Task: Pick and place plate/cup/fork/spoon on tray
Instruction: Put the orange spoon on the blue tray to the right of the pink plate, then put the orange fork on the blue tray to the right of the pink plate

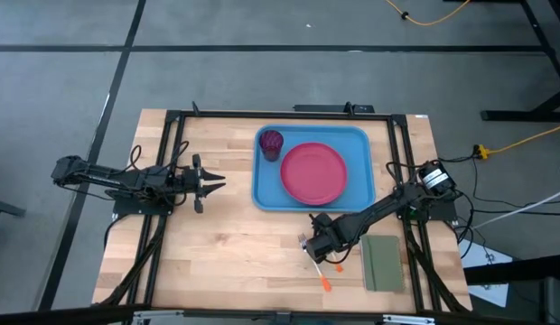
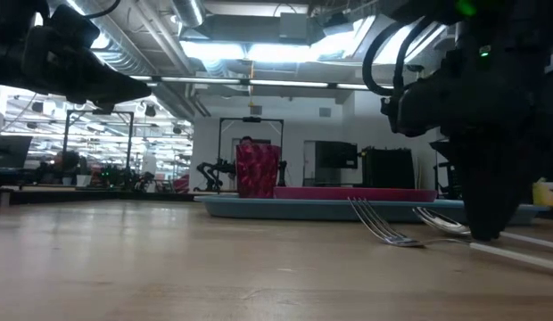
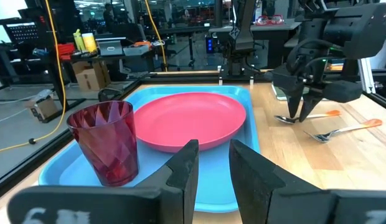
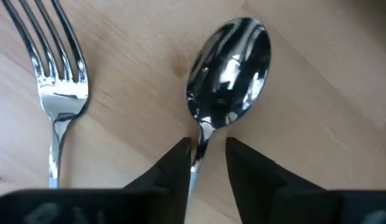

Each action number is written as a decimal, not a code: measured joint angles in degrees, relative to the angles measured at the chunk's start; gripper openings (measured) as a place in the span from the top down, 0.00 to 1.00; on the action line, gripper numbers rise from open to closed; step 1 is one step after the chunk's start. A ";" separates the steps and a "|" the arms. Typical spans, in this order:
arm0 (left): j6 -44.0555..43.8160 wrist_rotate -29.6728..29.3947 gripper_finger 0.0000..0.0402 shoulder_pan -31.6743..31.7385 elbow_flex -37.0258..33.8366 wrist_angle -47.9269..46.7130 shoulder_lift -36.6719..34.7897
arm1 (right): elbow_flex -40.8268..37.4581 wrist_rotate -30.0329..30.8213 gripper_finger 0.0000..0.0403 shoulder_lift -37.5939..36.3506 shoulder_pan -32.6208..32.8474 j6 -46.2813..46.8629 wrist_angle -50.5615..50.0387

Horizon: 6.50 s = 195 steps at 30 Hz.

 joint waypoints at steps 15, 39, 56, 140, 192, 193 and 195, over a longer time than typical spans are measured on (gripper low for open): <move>-0.02 0.00 0.79 0.00 0.00 0.00 0.00 | 0.00 0.50 0.96 -0.02 -0.59 -0.31 -0.18; -0.01 0.00 0.79 -0.01 0.00 0.00 0.01 | 13.73 4.13 0.99 -9.30 -5.16 2.16 -32.32; 0.00 0.00 0.79 0.00 0.00 -0.01 0.00 | -6.46 17.74 0.99 -27.90 -31.11 -3.63 -24.05; -0.02 0.00 0.79 -0.01 -0.01 -0.01 0.00 | -20.13 15.75 0.76 -33.27 -13.41 -5.01 14.31; 0.00 0.00 0.79 -0.01 -0.02 0.01 0.02 | 18.98 4.45 0.69 10.44 4.17 3.28 -2.89; 0.00 0.00 0.79 0.00 0.00 0.01 0.01 | 19.36 3.88 0.69 10.89 4.20 3.29 -3.25; -0.02 0.00 0.79 -0.01 -0.02 0.02 0.01 | 19.37 3.01 0.69 11.51 4.15 3.30 -3.71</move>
